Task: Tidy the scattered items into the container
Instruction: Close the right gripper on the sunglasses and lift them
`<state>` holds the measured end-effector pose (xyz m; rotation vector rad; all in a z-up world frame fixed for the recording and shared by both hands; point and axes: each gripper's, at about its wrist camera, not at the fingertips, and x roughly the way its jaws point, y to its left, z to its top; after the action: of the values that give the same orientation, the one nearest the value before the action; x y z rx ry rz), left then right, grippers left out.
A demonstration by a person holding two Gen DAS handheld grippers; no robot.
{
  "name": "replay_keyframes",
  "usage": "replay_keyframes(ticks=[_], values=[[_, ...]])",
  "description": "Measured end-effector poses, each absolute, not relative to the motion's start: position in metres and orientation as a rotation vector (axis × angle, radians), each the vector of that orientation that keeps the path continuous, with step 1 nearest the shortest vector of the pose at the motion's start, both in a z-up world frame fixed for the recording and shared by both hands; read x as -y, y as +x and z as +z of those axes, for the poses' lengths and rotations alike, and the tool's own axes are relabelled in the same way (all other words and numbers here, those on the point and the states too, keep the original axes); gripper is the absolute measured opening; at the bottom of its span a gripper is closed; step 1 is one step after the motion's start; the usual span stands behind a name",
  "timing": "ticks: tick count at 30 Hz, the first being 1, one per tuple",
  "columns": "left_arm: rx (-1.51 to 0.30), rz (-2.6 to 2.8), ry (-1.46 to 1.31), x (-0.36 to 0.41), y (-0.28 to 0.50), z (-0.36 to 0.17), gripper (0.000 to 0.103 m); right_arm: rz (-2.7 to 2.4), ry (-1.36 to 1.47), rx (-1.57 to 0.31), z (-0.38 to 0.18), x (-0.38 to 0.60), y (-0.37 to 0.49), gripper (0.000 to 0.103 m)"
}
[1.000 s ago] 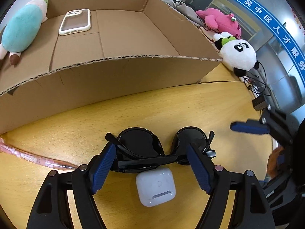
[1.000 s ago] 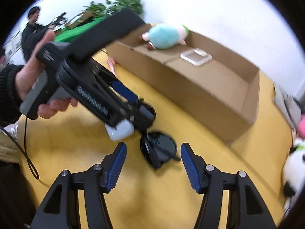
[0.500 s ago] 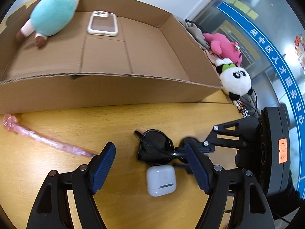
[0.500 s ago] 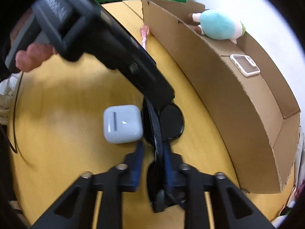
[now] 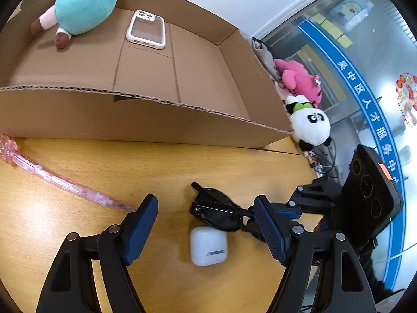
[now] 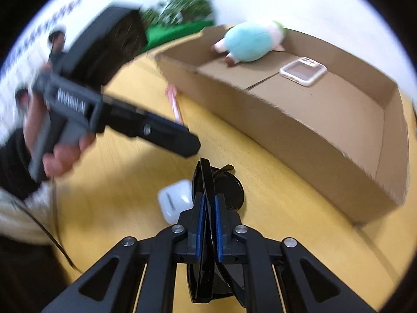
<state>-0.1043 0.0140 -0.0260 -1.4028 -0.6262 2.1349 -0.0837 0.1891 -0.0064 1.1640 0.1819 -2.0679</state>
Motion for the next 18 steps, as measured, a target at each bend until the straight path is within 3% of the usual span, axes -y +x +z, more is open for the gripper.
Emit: replay_keyframes(ticks=[3,5,18], values=[[0.662,2.114,-1.422,-0.013,-0.105,-0.029,0.079,-2.102,1.191,-0.013,-0.006,-0.199,-0.084,0.007],[0.676,2.111,-1.437,-0.013,-0.105,-0.032,0.079,-2.13,1.224,0.005,-0.01,-0.201,-0.085,0.007],[0.655,2.112,-1.498,-0.017,-0.1,-0.042,0.079,-2.158,1.413,-0.516,-0.029,-0.171,-0.078,0.009]])
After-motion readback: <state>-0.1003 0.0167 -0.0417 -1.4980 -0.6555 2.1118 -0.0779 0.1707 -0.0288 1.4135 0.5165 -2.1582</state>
